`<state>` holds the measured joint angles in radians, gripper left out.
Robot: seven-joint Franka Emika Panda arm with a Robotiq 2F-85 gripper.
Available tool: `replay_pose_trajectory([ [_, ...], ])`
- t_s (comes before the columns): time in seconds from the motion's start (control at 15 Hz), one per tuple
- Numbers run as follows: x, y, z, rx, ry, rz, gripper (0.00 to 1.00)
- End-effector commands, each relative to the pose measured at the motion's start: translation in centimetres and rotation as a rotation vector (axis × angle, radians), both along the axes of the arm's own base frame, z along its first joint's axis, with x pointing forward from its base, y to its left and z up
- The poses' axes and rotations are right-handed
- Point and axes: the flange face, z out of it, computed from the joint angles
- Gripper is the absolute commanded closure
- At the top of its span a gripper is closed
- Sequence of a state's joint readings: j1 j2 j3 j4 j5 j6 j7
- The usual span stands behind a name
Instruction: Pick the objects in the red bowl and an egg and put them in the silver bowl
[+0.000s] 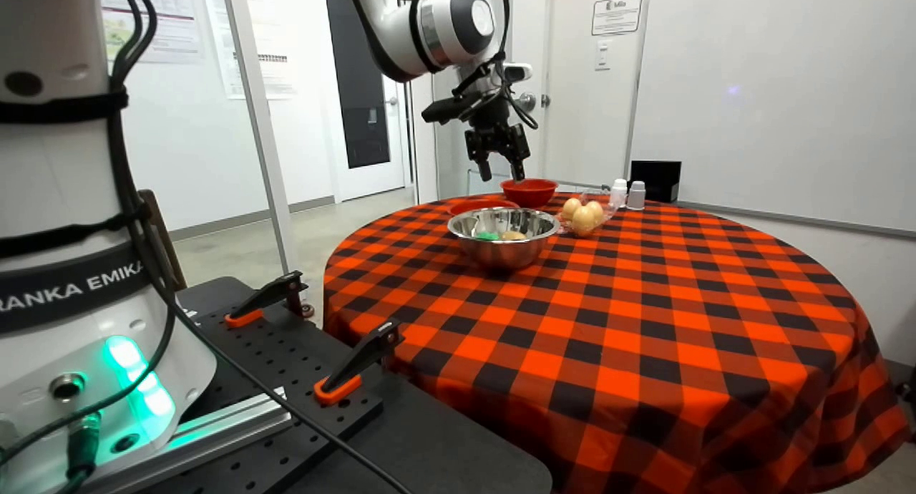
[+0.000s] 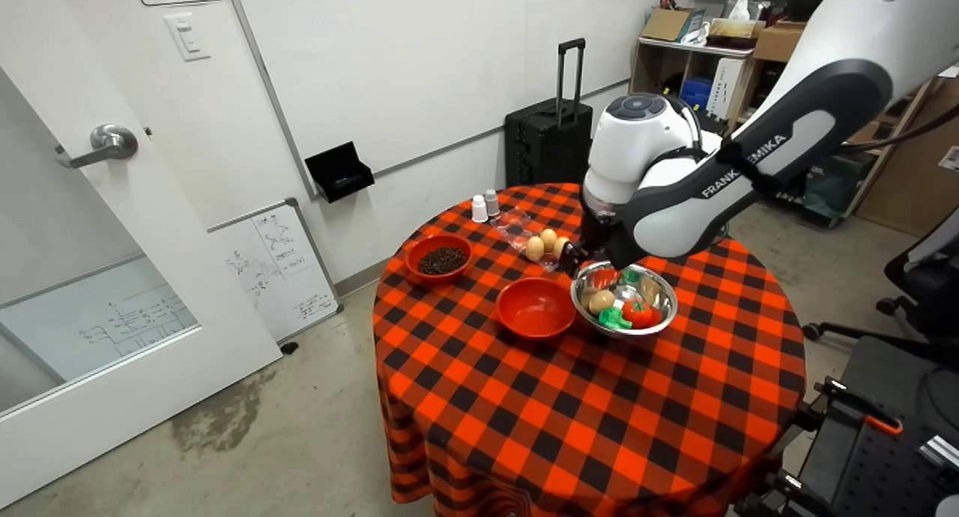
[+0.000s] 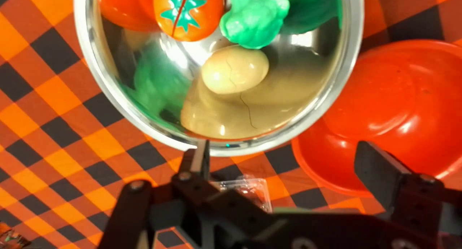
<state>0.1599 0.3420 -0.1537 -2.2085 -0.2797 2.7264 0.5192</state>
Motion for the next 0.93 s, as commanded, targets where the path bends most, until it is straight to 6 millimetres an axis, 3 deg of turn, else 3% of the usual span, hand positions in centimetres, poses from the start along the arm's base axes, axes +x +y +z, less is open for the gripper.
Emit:
replay_pose_trajectory([
  [0.0,-2.5,0.6,4.6,0.081,-0.031,0.019,0.0],
  [0.4,-5.7,1.8,11.7,0.121,-0.036,0.167,0.0],
  [0.87,-9.8,1.7,18.8,0.068,0.147,0.396,0.0],
])
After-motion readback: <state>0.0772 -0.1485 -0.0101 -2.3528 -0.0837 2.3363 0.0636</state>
